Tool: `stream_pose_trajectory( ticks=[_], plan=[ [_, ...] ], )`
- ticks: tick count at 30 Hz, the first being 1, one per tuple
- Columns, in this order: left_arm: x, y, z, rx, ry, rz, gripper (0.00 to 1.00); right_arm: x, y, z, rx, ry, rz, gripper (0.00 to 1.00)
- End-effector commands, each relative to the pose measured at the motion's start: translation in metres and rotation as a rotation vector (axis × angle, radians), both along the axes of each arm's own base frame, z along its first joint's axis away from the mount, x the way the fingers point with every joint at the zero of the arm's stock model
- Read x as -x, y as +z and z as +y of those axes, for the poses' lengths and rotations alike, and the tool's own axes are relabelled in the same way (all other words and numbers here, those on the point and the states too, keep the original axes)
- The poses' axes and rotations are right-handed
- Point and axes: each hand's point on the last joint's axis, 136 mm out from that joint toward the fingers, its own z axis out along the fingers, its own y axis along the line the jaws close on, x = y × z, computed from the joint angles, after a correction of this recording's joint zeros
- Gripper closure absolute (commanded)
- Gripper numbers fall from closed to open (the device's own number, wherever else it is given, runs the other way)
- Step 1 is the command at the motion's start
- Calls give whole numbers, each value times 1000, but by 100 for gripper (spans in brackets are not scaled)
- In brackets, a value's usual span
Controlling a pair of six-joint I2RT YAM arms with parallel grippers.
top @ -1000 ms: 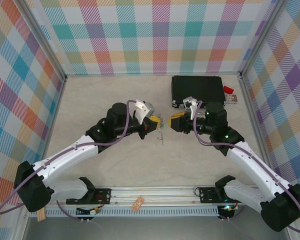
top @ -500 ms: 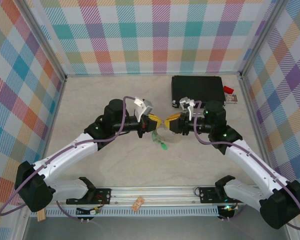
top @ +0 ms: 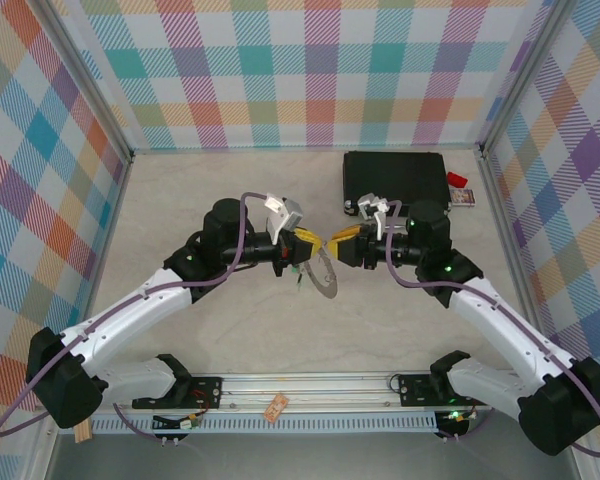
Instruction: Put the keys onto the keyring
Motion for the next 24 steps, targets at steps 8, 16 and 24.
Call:
stream_pose_trajectory(
  ticks=[8,16,24],
  plan=[
    [7,35,0,73,-48,-57,100,-3,23,-17,-28,-68,-89,62],
    [10,43,-4,91,-81,-46,100,12,18,-3,-52,92,-90,68],
    [12,45,-6,101,-100,-34,100,23,30,-2,-94,148,-159,73]
  ],
)
